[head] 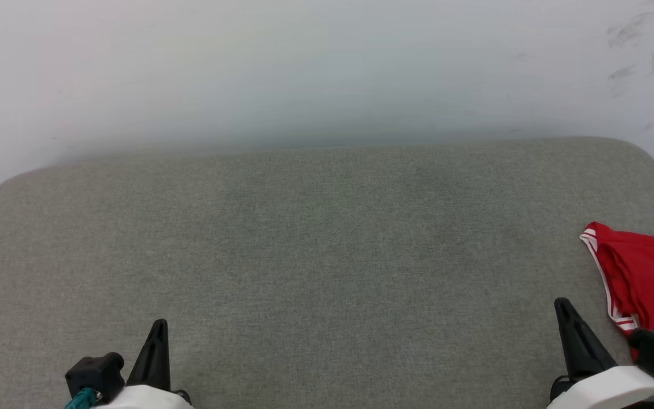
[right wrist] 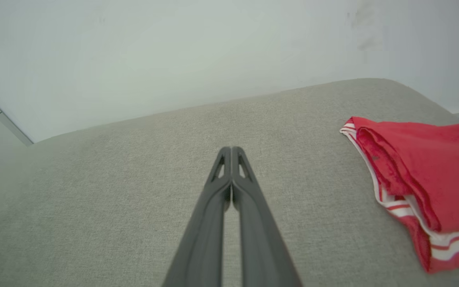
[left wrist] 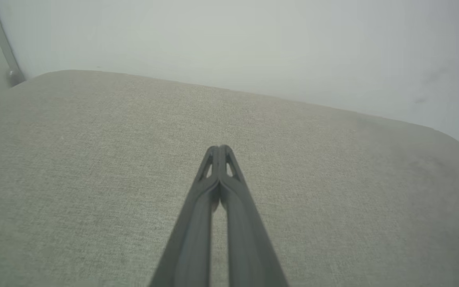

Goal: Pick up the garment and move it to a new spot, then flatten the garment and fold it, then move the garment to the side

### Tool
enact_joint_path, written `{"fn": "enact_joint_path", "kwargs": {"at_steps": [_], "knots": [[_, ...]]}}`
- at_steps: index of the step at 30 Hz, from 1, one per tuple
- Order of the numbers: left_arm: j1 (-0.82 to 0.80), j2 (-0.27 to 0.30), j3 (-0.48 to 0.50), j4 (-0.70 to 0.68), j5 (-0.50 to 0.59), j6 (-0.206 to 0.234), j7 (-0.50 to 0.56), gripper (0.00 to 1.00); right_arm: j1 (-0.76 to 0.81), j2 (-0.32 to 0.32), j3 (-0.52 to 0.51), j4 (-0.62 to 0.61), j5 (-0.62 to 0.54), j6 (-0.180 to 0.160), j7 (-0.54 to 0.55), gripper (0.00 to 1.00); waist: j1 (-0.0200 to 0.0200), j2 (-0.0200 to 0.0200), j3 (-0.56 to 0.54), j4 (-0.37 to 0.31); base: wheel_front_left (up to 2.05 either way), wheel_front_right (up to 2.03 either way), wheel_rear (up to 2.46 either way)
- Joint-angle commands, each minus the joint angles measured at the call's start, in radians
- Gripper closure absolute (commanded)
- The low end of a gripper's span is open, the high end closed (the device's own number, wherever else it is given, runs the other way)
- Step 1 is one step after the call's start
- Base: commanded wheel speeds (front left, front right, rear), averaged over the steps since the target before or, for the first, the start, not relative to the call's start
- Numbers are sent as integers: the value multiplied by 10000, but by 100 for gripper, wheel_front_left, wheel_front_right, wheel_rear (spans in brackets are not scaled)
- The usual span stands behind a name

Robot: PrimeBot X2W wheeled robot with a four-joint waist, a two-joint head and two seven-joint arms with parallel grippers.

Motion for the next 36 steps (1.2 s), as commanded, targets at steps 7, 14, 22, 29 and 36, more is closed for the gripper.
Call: {"fn": "enact_joint_path", "kwargs": {"at_steps": [7,14,22,29,36], "knots": [[-403,-151,409,-32,-1143,-278,324,100,-426,20,-96,117,1407,0,96,100,0,0,20,31,0,0,0],[-546,-357,702,57,-2127,-497,628,100,-612,41,-155,354,2608,0,178,100,0,0,42,64,0,0,0],[-687,-577,1009,122,-3155,-731,946,100,-807,63,-217,604,3863,-1,267,100,0,0,67,101,0,0,0],[-785,-761,1262,175,-3990,-914,1205,100,-962,82,-269,809,4881,0,340,100,0,0,89,134,0,0,0],[-892,-925,1494,224,-4759,-1088,1450,100,-1111,99,-318,993,5822,-1,409,100,0,0,111,167,0,0,0]]}}
